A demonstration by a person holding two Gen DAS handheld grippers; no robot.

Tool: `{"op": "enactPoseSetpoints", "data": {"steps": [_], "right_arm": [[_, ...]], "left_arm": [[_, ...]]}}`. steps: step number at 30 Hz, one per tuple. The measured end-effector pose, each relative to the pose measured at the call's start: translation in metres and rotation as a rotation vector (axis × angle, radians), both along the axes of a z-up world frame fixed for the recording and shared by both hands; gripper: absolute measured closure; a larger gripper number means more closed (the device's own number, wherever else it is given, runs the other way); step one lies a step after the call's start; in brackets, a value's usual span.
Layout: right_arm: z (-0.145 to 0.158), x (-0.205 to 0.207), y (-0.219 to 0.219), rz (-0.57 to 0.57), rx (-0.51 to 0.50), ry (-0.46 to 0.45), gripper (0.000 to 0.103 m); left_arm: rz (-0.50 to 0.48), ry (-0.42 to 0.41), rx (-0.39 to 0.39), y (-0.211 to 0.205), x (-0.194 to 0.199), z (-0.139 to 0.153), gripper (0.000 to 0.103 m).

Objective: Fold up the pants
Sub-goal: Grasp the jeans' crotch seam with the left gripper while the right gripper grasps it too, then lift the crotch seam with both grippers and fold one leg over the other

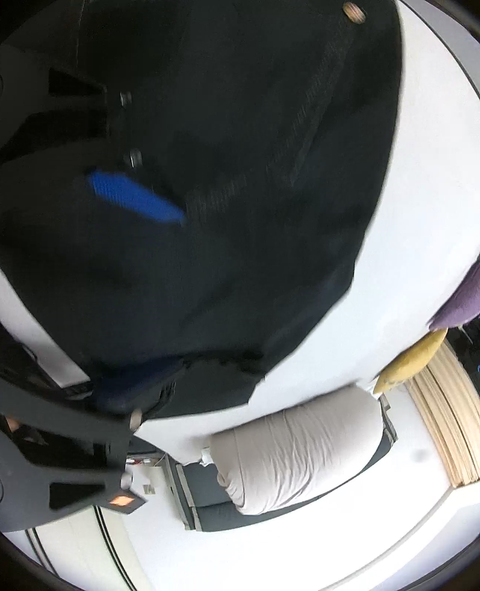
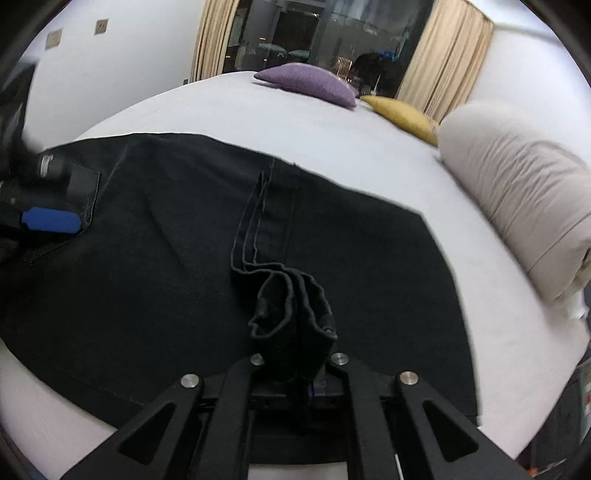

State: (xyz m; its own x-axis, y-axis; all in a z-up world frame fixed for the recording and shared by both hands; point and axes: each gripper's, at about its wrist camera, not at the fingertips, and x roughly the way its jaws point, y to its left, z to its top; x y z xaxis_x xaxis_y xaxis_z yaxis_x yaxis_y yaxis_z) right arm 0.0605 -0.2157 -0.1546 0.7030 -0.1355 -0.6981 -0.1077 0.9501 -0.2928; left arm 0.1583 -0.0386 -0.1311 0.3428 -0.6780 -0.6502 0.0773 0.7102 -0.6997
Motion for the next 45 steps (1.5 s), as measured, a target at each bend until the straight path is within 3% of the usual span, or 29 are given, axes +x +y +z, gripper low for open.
{"op": "enactPoseSetpoints", "data": {"steps": [5,10,11,12,14,17,24,28,30,32,34,35,36,40,41,45], "right_arm": [[0.027,-0.011,0.029,0.023,-0.046,-0.065,0.097],[0.036,-0.023,0.066,0.133,-0.098,-0.104,0.097],[0.035,-0.025,0.075,0.160,-0.106,-0.105,0.097],[0.034,-0.026,0.082,0.183,-0.110,-0.099,0.097],[0.031,-0.029,0.098,0.229,-0.112,-0.091,0.097],[0.031,-0.033,0.111,0.270,-0.118,-0.092,0.097],[0.029,-0.035,0.106,0.309,-0.123,-0.071,0.097],[0.010,-0.027,0.109,0.319,-0.090,-0.004,0.096],[-0.002,-0.019,0.107,0.320,-0.060,0.060,0.084],[-0.008,-0.017,0.100,0.304,-0.014,0.099,0.080],[0.000,-0.021,0.085,0.307,0.055,0.112,0.062],[0.004,-0.021,0.076,0.313,0.086,0.119,0.042],[0.008,-0.023,0.065,0.324,0.134,0.132,0.033],[0.024,-0.025,0.000,0.319,0.452,0.254,0.035],[0.028,-0.025,-0.021,0.315,0.532,0.270,0.041],[0.039,0.003,-0.110,0.233,0.789,0.277,0.056]], "left_arm": [[-0.076,0.055,-0.068,-0.029,0.021,0.006,0.022],[-0.123,0.112,-0.066,-0.034,0.044,0.000,0.023],[-0.124,0.120,-0.066,-0.031,0.047,-0.001,0.030],[-0.126,0.124,-0.062,-0.029,0.050,-0.002,0.052],[-0.148,0.126,-0.030,-0.025,0.054,-0.001,0.079],[-0.155,0.096,0.008,-0.015,0.055,0.004,0.093],[-0.145,0.074,0.034,0.012,0.059,0.005,0.095],[-0.135,0.089,0.086,0.019,0.062,-0.012,0.095],[-0.138,0.097,0.095,0.023,0.064,-0.023,0.094],[-0.136,0.093,0.089,0.029,0.064,-0.025,0.094],[-0.120,0.081,0.123,0.034,0.060,-0.017,0.093],[-0.110,0.069,0.149,0.037,0.058,-0.012,0.091],[-0.100,0.053,0.165,0.037,0.053,-0.005,0.090],[0.008,-0.056,0.377,0.045,0.039,0.027,0.090],[0.017,-0.093,0.415,0.043,0.035,0.035,0.090],[-0.086,-0.240,0.507,-0.001,0.017,0.053,0.090]]}}
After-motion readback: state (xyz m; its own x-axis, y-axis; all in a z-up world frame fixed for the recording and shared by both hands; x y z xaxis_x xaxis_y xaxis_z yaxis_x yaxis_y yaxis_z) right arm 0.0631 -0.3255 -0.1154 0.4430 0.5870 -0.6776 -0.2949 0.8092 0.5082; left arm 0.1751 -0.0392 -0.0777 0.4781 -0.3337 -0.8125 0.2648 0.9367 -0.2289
